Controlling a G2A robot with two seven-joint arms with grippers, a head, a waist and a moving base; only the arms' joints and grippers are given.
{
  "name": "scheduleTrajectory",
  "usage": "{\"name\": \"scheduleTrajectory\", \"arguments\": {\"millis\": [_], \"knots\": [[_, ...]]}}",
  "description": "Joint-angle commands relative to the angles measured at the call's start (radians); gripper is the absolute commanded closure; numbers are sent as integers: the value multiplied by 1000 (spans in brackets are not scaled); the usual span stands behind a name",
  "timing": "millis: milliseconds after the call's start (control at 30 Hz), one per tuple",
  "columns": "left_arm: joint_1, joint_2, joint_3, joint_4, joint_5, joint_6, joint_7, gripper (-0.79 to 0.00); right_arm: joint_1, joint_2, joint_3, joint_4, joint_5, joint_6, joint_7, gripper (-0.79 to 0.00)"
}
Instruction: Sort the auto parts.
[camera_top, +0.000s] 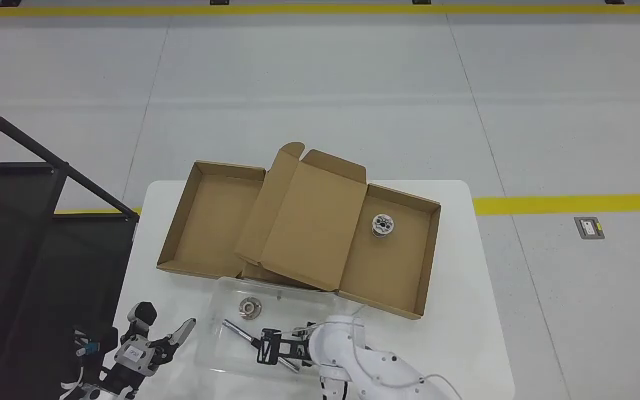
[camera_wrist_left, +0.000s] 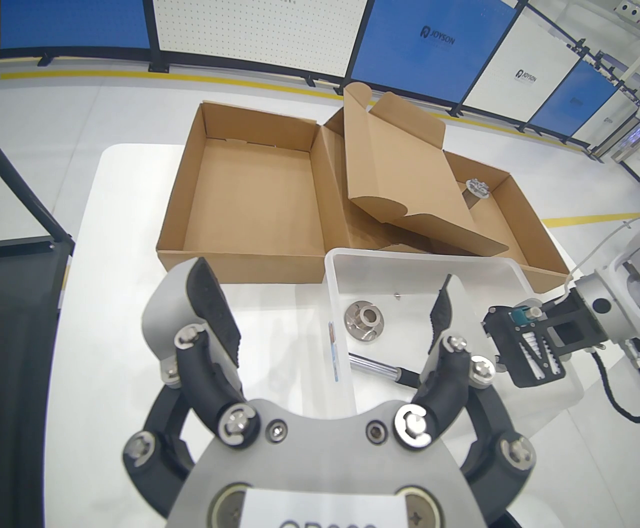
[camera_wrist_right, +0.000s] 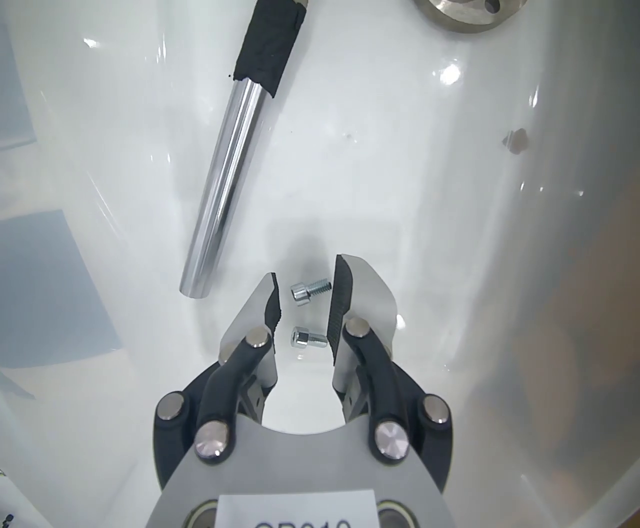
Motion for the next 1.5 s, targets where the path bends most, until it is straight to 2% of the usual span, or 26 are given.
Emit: {"name": "scheduleTrajectory", "arguments": {"millis": [0,300,400,433,467,633,733,1033,1233,1300,1367,1467], "knots": [[0,0,0,0,0,0,0,-785,4,-3,-2,7,-1,0,2,-237],[0,0,0,0,0,0,0,-785,13,-16,-8,31,-19,18,4,-203],[0,0,0,0,0,0,0,-785,15,-20,-8,35,-18,16,10,-111],[0,0,0,0,0,0,0,-785,16,-21,-8,37,-18,16,10,-25],[0,0,0,0,0,0,0,-785,16,-22,-7,37,-18,16,9,0],[0,0,0,0,0,0,0,-785,8,-21,4,10,-40,28,-11,0],[0,0,0,0,0,0,0,-785,-18,-8,28,-60,-67,31,-50,0],[0,0,0,0,0,0,0,-785,-212,70,183,-392,-221,42,-191,0],[0,0,0,0,0,0,0,-785,-389,123,354,-580,-295,93,-401,0],[0,0,0,0,0,0,0,-785,-437,136,422,-617,-311,131,-471,0],[0,0,0,0,0,0,0,-785,-487,142,488,-653,-343,257,-499,0],[0,0,0,0,0,0,0,-785,-534,149,547,-686,-346,335,-574,0]]}}
